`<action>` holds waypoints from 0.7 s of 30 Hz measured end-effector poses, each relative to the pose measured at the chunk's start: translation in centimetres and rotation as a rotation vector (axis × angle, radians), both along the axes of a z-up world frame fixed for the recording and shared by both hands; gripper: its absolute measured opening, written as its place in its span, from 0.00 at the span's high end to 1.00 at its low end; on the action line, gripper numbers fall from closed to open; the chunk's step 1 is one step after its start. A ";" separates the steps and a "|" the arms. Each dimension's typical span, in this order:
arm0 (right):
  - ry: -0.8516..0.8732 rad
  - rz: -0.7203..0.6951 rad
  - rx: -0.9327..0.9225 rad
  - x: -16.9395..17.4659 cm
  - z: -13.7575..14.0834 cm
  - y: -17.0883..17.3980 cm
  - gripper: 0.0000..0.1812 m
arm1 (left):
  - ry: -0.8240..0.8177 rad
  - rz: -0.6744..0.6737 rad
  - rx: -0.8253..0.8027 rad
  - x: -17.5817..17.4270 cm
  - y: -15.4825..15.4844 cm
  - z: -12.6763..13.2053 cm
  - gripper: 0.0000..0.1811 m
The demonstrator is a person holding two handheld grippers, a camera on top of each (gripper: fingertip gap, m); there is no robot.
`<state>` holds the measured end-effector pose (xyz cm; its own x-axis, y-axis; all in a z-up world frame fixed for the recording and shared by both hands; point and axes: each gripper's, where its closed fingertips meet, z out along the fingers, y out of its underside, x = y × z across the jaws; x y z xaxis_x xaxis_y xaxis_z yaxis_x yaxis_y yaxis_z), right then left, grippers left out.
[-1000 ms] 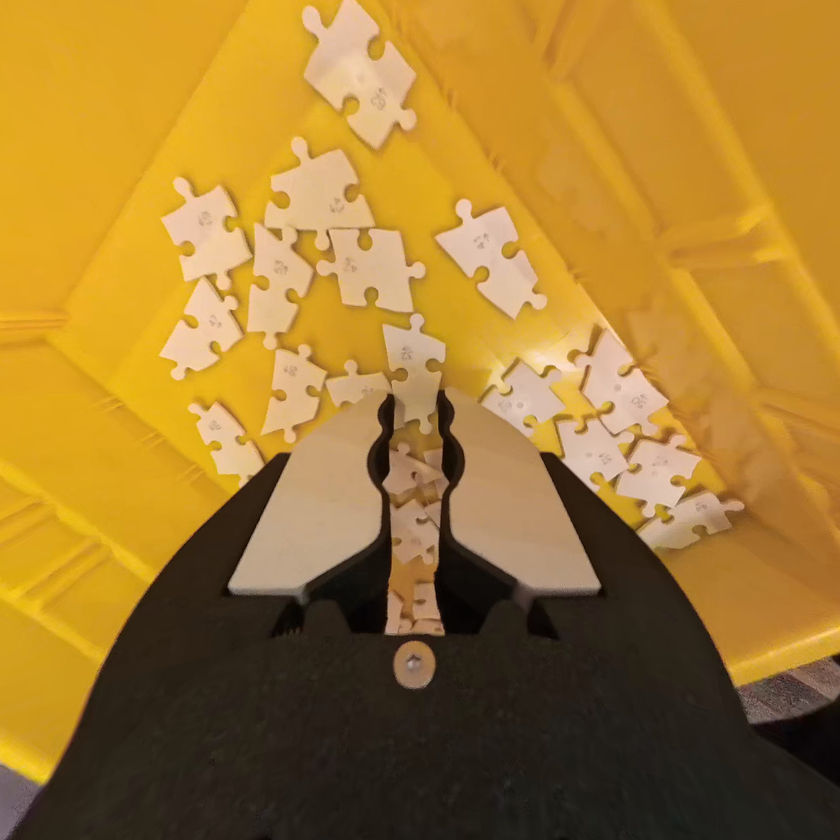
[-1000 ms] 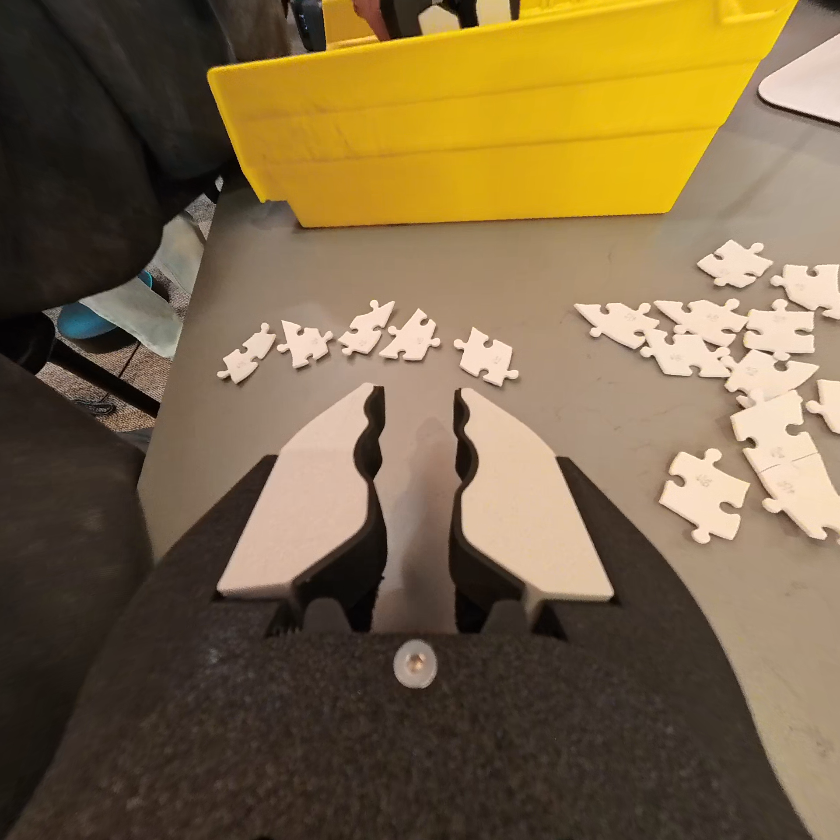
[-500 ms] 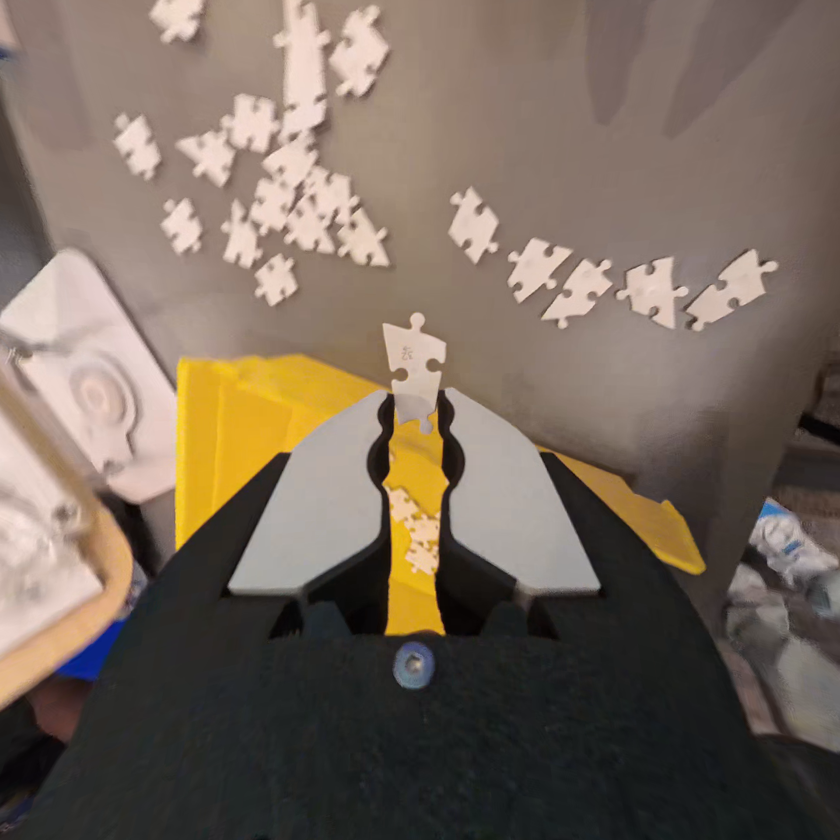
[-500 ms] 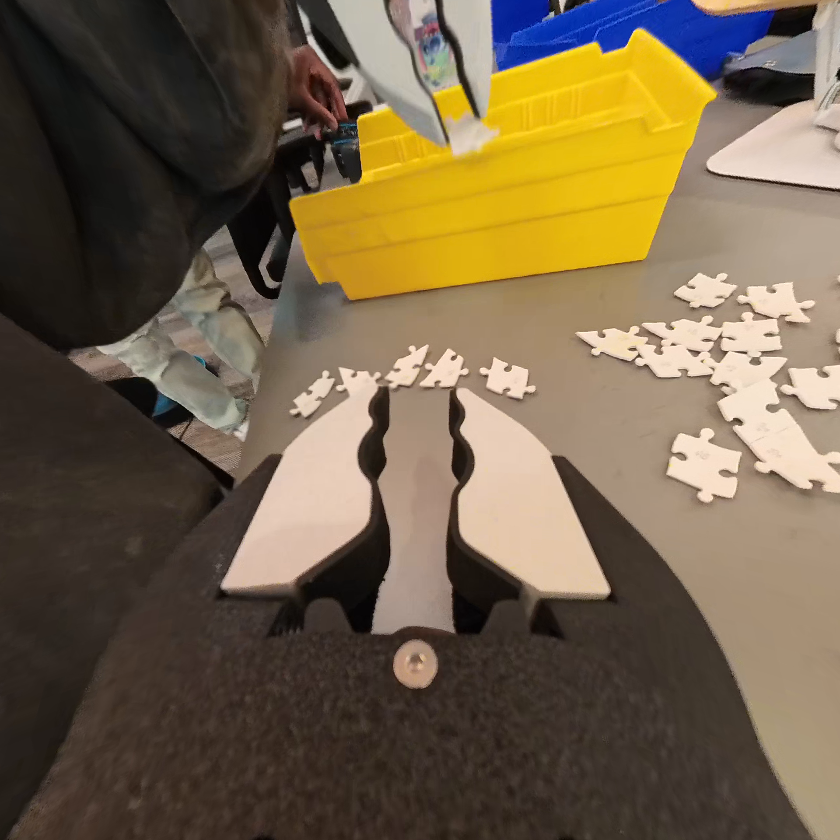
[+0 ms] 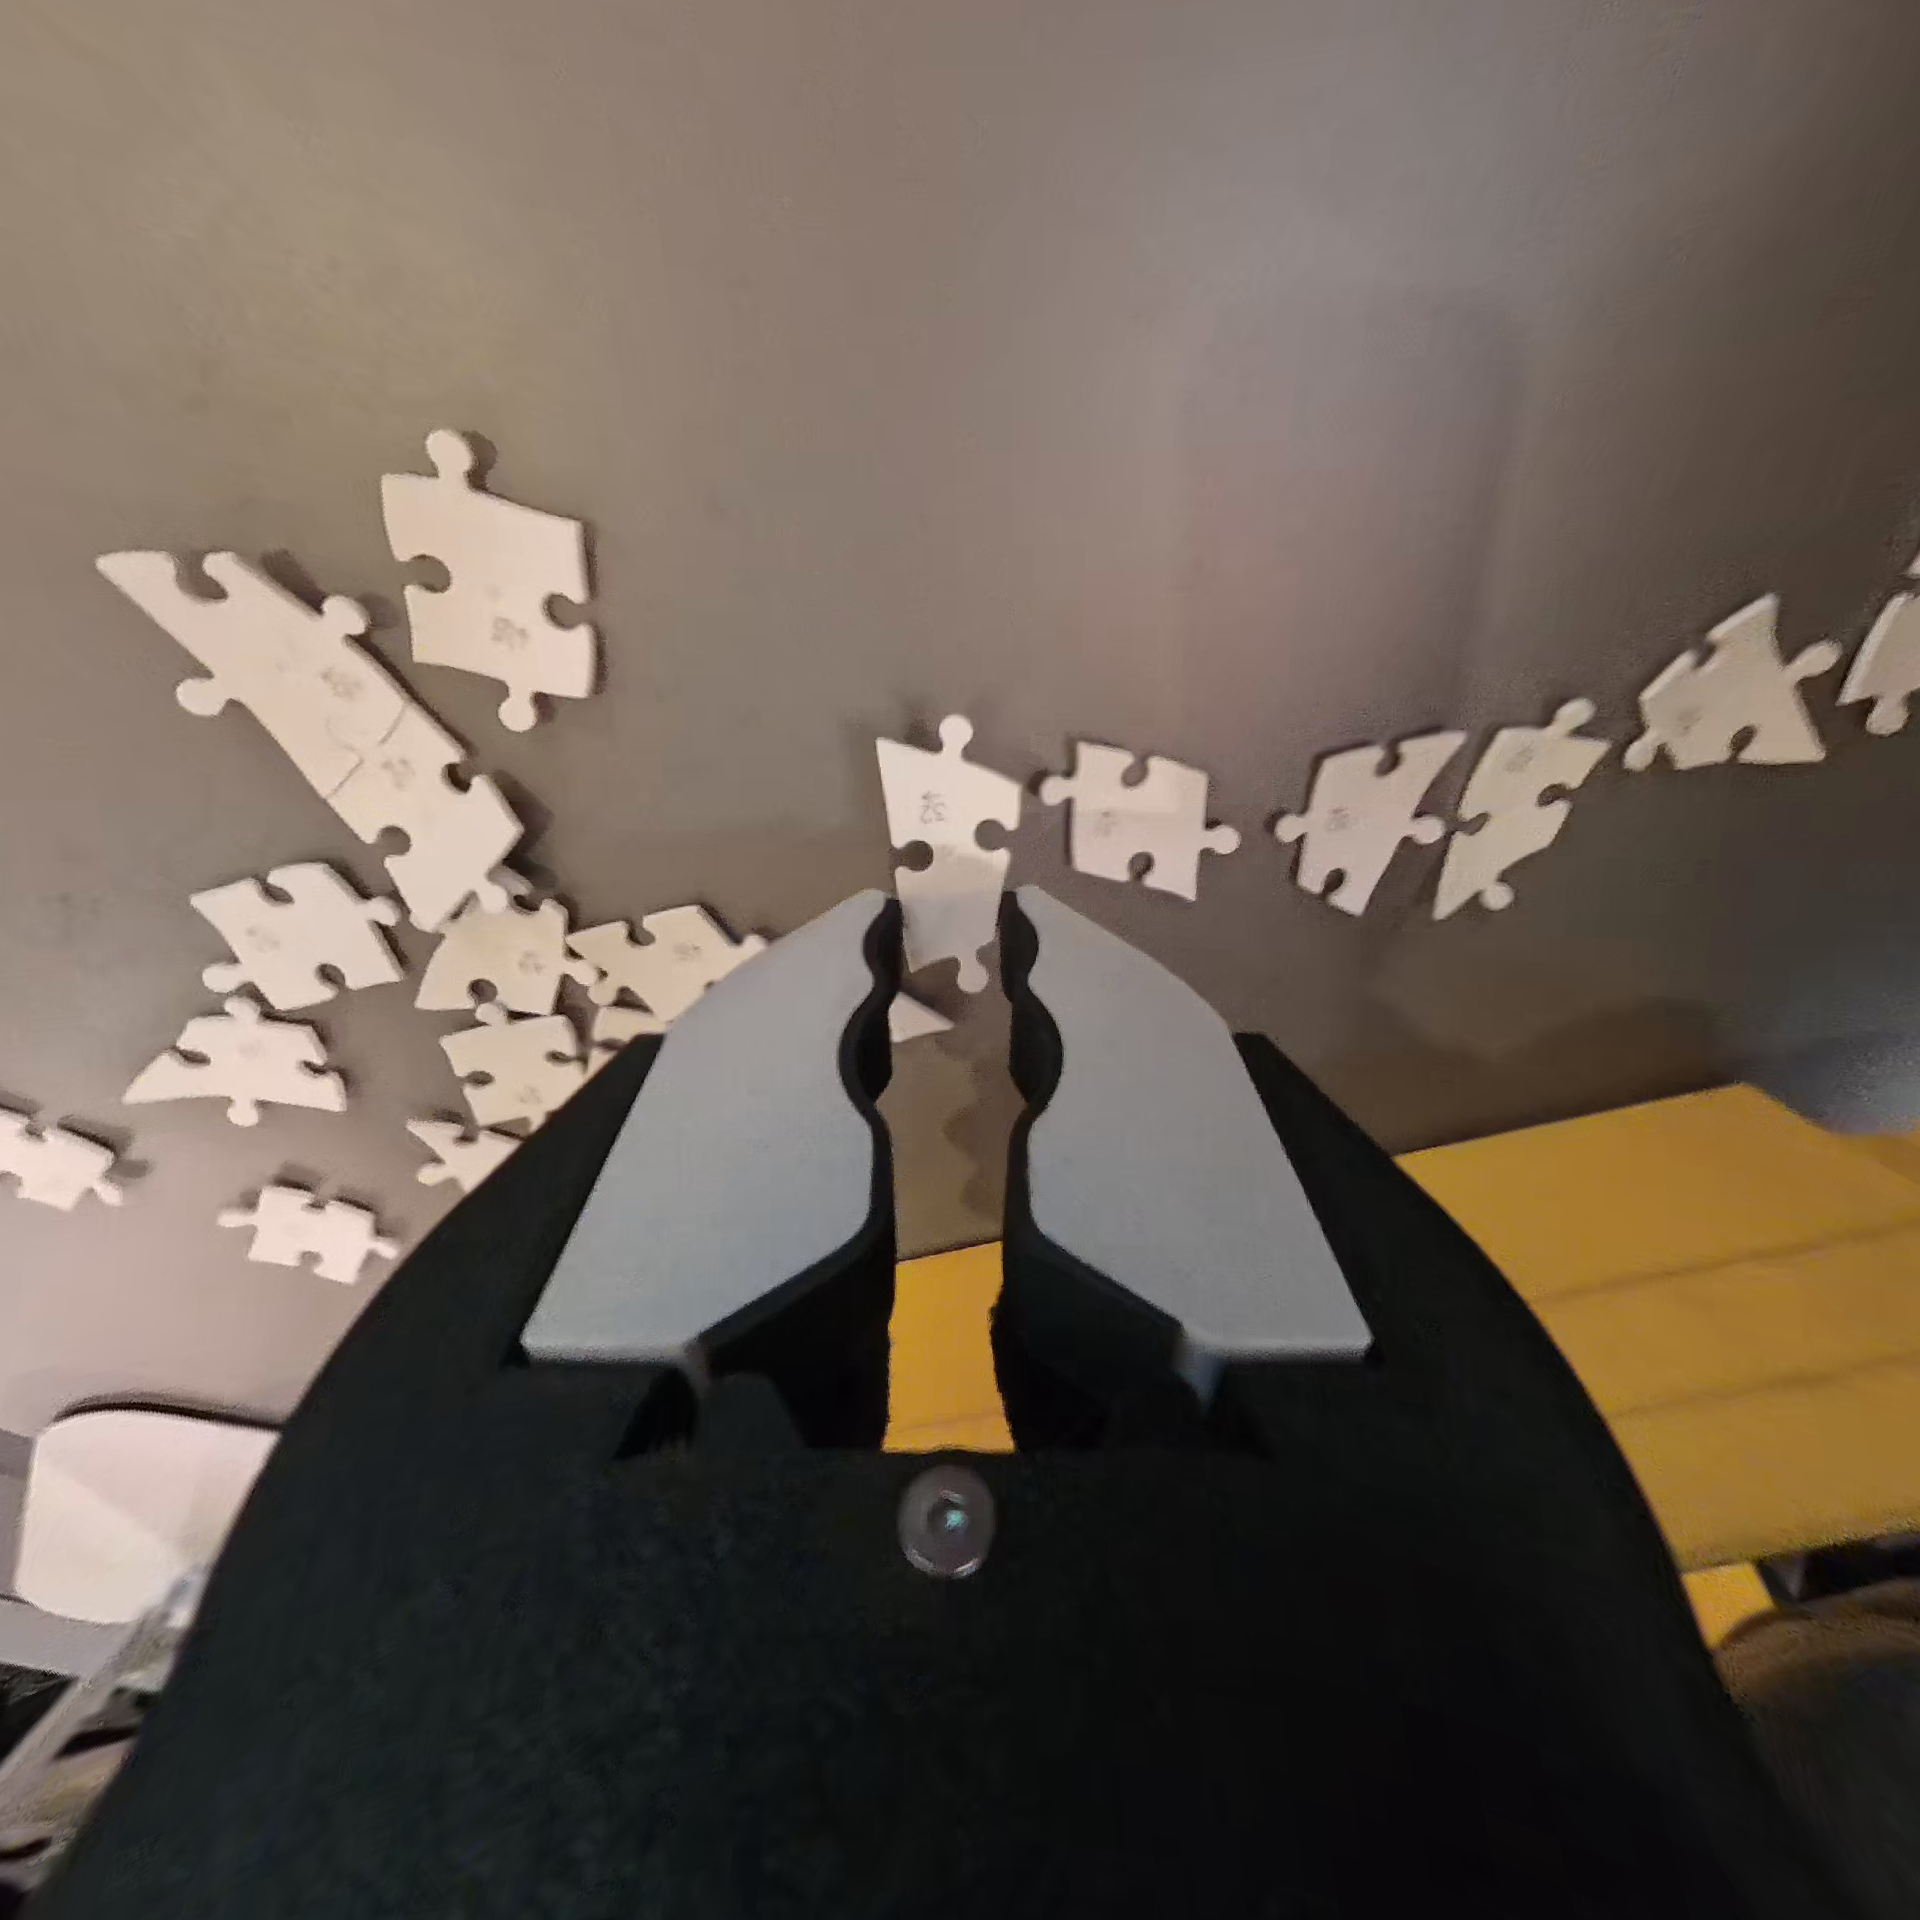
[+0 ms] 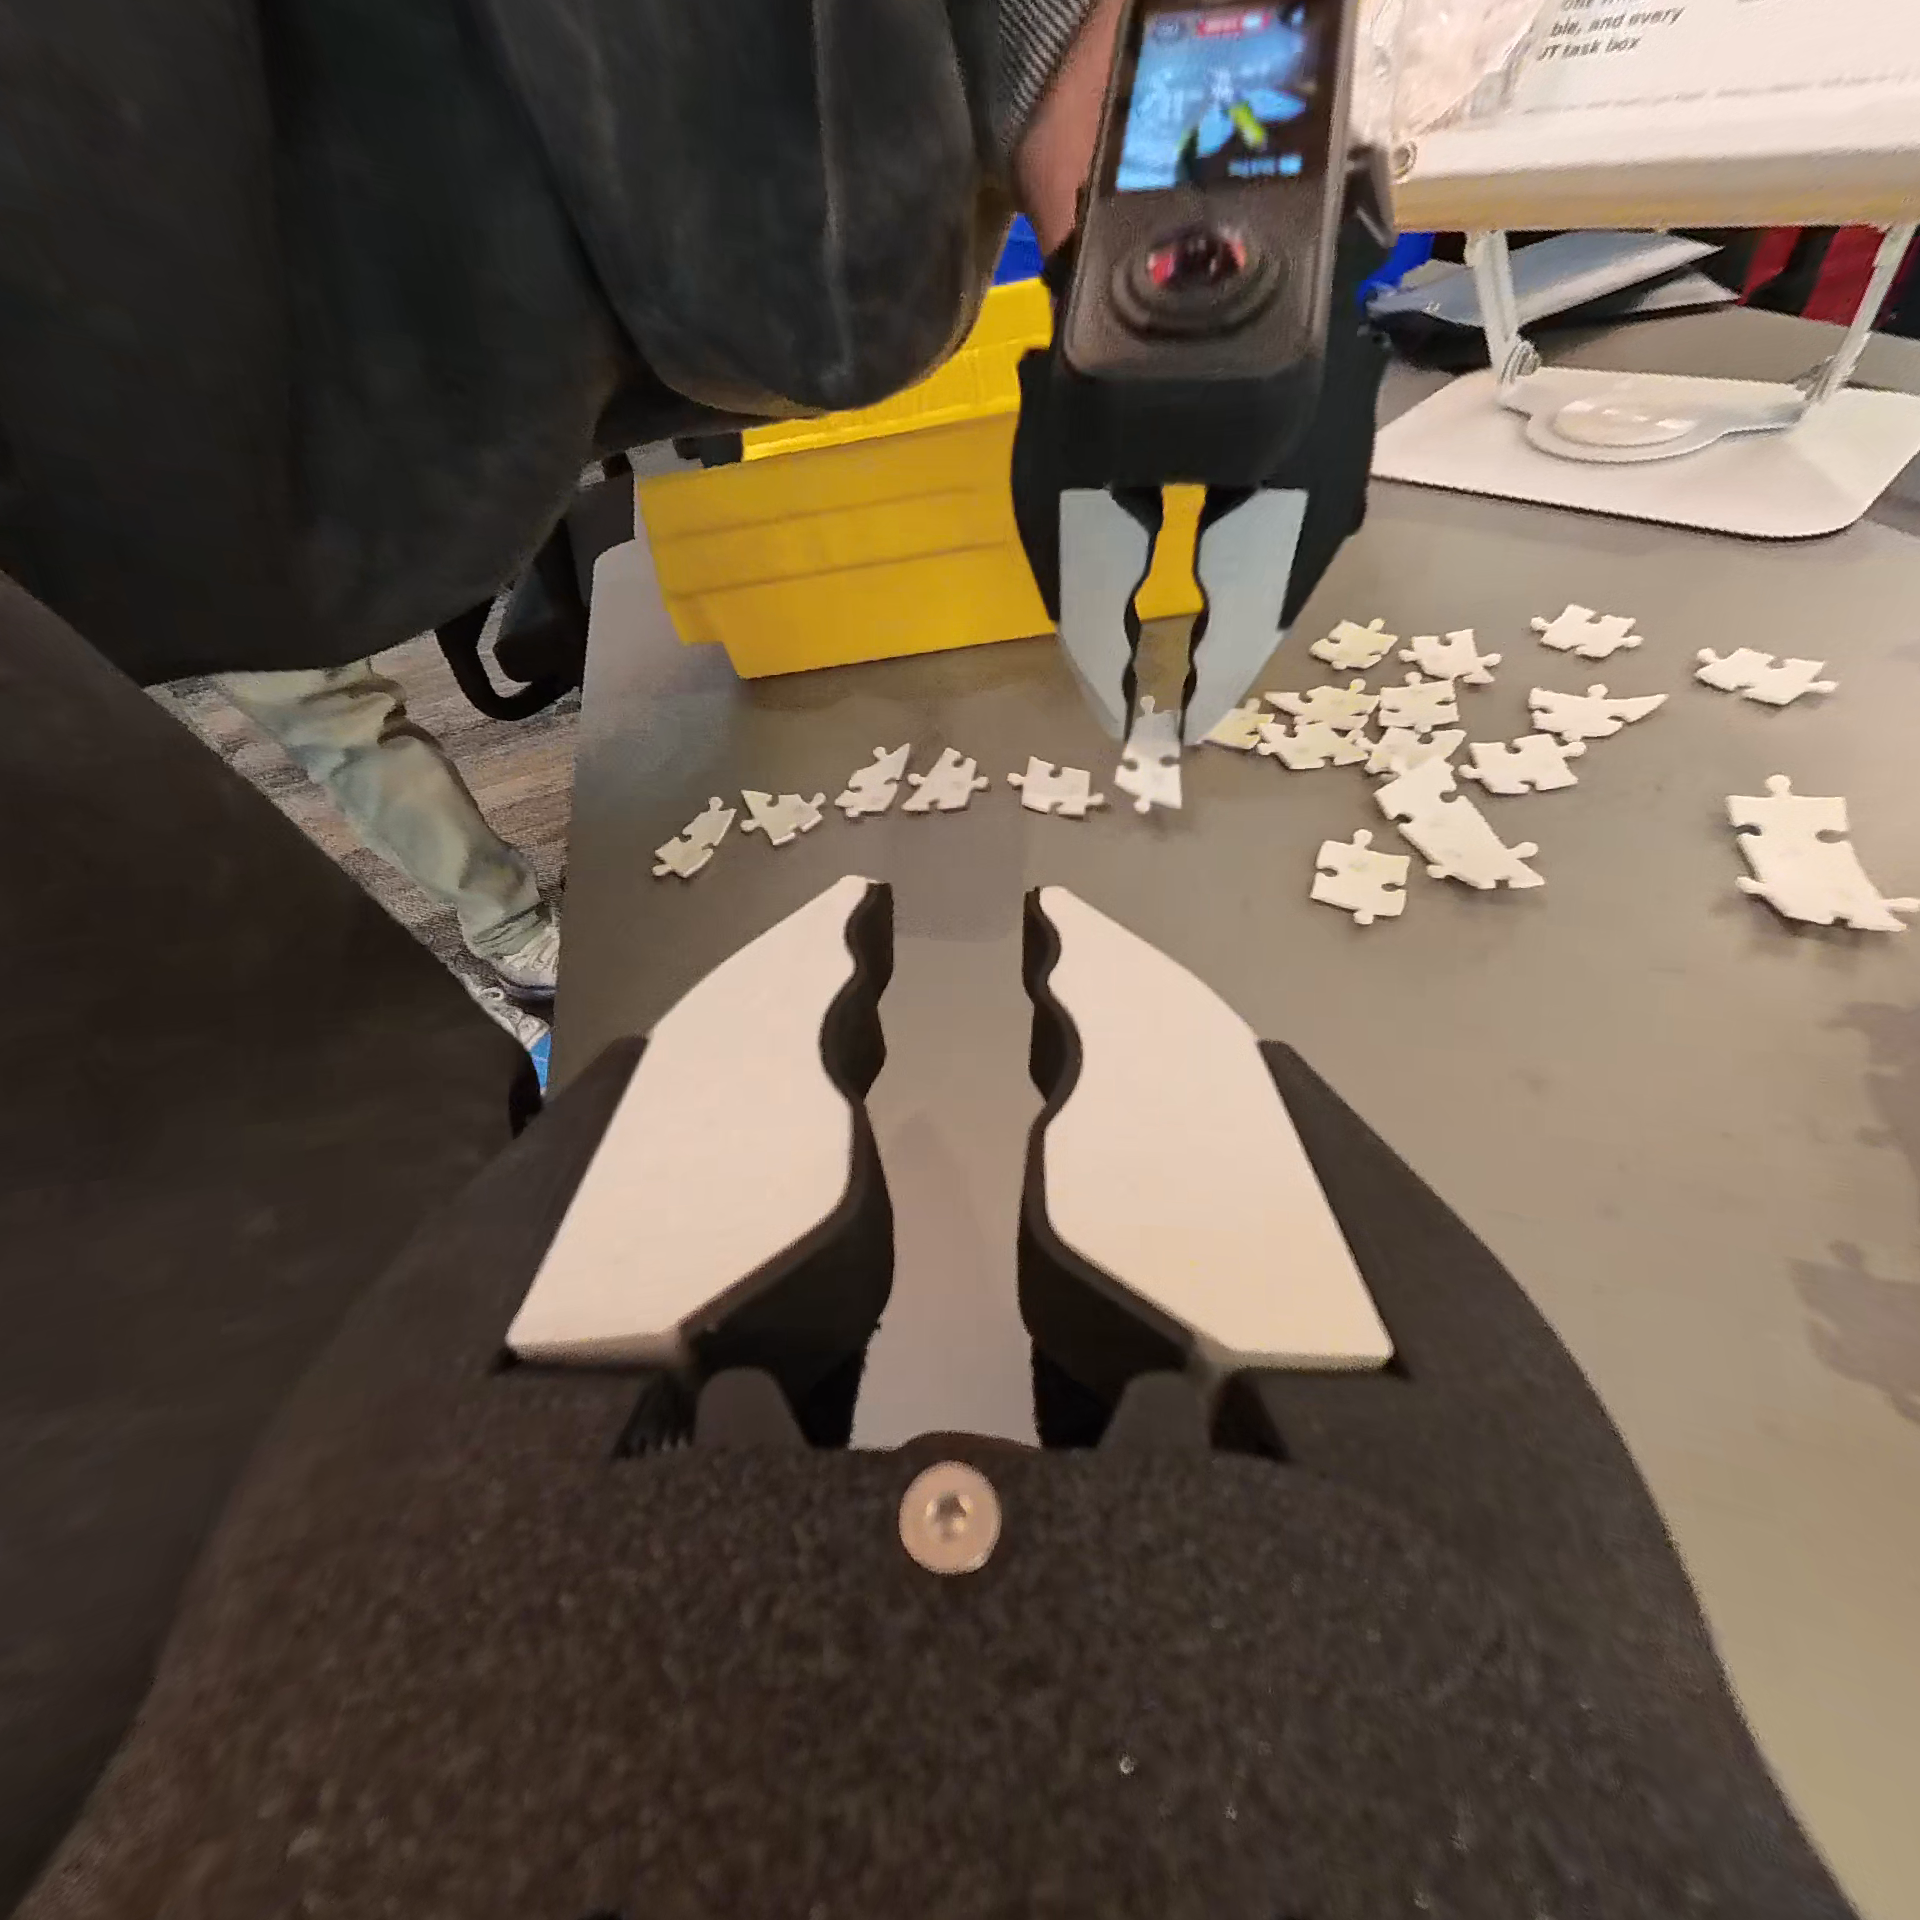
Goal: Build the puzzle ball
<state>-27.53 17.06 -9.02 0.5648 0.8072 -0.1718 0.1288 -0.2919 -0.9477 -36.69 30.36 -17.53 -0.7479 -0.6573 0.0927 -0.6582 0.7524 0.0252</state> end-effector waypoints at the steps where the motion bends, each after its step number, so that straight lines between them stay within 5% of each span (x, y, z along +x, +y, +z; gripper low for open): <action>1: 0.002 0.001 -0.004 0.1 -0.1 0.0 0.87 | 0.018 -0.018 0.003 0.1 0.2 -0.2 0.90; 14: -0.005 0.019 -0.037 -0.3 -1.0 0.0 0.87 | 0.086 -0.068 -0.030 0.3 -0.3 -1.4 0.90; 18: -0.003 0.020 -0.042 -0.3 -1.1 0.0 0.87 | 0.083 -0.069 -0.018 0.4 -0.3 -1.5 0.84; 21: -0.009 0.025 -0.044 -0.4 -1.2 0.0 0.87 | 0.101 -0.042 0.015 0.2 0.1 -1.6 0.70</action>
<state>-27.95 17.02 -10.24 0.5458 0.8131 -0.2025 0.1450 -0.3296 -0.9329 -36.47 30.50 -19.09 -0.7620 -0.6277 0.1589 -0.6198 0.7782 0.1015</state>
